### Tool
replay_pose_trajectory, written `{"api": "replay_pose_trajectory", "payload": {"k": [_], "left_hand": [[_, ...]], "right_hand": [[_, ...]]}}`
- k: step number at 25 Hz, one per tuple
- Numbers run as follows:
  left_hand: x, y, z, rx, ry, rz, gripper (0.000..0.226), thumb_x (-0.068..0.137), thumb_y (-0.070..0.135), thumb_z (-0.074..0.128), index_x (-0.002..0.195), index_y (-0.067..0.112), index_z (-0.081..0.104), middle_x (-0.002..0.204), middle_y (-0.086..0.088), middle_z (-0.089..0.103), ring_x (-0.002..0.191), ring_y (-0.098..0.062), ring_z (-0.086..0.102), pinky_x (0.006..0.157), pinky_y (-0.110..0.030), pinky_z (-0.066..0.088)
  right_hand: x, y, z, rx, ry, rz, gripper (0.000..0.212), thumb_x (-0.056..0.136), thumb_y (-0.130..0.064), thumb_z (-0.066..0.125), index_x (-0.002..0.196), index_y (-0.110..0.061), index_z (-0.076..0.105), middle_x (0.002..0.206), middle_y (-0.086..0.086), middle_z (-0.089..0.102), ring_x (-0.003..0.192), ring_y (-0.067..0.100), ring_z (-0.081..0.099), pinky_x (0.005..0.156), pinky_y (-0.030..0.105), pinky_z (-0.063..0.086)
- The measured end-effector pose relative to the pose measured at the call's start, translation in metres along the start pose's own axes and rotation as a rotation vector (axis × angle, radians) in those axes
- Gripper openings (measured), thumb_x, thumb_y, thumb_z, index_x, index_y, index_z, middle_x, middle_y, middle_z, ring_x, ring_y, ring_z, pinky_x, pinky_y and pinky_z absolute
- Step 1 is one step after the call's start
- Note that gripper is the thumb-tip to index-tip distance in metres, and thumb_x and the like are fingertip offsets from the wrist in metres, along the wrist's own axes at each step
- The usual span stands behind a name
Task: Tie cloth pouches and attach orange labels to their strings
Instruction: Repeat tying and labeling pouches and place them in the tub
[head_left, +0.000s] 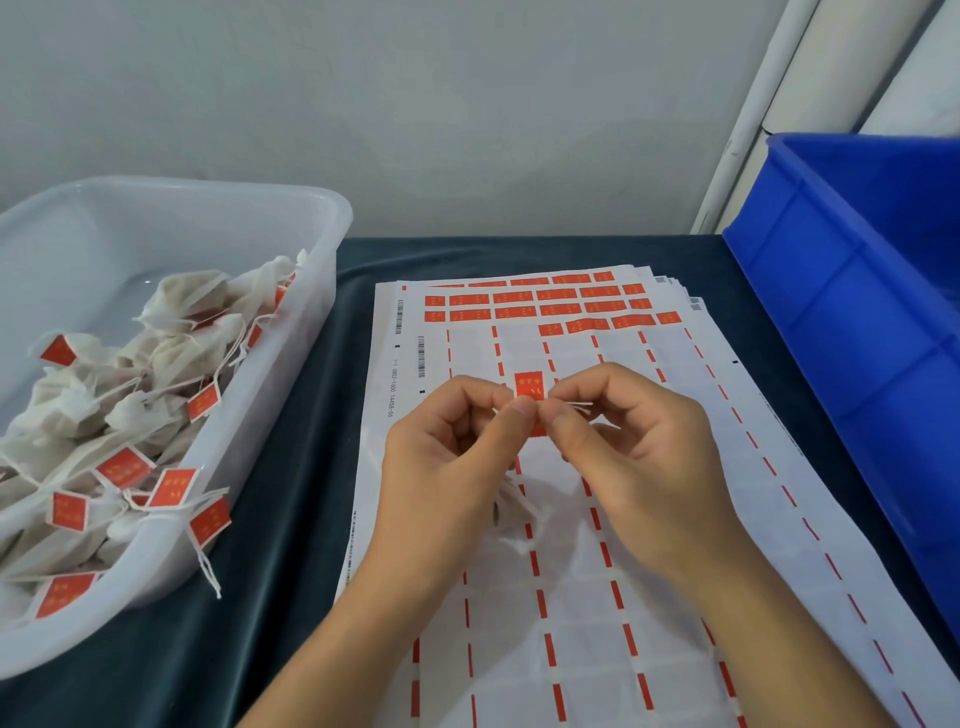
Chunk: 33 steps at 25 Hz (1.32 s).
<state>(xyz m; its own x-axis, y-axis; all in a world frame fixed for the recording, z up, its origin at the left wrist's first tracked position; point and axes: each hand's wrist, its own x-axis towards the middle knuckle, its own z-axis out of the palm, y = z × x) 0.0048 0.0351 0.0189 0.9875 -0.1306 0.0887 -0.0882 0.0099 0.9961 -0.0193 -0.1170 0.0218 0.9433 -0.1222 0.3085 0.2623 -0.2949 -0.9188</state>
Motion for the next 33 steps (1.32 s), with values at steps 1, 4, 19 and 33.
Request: {"api": "replay_pose_trajectory", "payload": {"k": [1,4,19,33], "left_hand": [[-0.0007,-0.0001,0.0001,0.025,0.003,0.020,0.012,0.097,0.025,0.072,0.087,0.027,0.076,0.079,-0.003,0.074,0.073,-0.027,0.068,0.064,-0.026,0.060],[-0.0034,0.0006,0.0000,0.079,0.014,0.073,0.006,0.095,0.026,0.077,0.095,0.030,0.073,0.068,-0.008,0.064,0.066,-0.029,0.062,0.058,-0.025,0.055],[-0.0035,-0.0008,-0.0032,0.497,0.141,0.425,0.014,0.092,0.018,0.079,0.105,0.022,0.080,0.082,0.016,0.061,0.072,-0.012,0.054,0.064,-0.012,0.042],[-0.0016,-0.0013,-0.0017,0.426,0.093,0.295,0.018,0.089,0.043,0.075,0.107,0.039,0.076,0.075,0.022,0.060,0.071,-0.008,0.053,0.060,-0.012,0.042]], "right_hand": [[0.0000,-0.0005,-0.0006,-0.009,0.013,-0.003,0.007,0.093,-0.035,0.066,0.096,-0.030,0.071,0.090,-0.017,0.072,0.094,0.012,0.070,0.076,0.026,0.061],[0.0003,0.0004,-0.0028,-0.031,0.041,0.005,0.004,0.094,-0.033,0.066,0.094,-0.032,0.070,0.088,-0.018,0.071,0.092,0.011,0.069,0.073,0.024,0.061],[0.0026,-0.0034,-0.0043,-0.080,0.029,0.018,0.013,0.091,-0.046,0.061,0.089,-0.041,0.073,0.082,-0.025,0.073,0.088,0.001,0.070,0.070,0.012,0.056],[0.0027,-0.0032,-0.0036,-0.096,0.126,-0.004,0.014,0.089,-0.049,0.060,0.087,-0.040,0.071,0.083,-0.026,0.071,0.088,0.002,0.069,0.072,0.009,0.053]]}}
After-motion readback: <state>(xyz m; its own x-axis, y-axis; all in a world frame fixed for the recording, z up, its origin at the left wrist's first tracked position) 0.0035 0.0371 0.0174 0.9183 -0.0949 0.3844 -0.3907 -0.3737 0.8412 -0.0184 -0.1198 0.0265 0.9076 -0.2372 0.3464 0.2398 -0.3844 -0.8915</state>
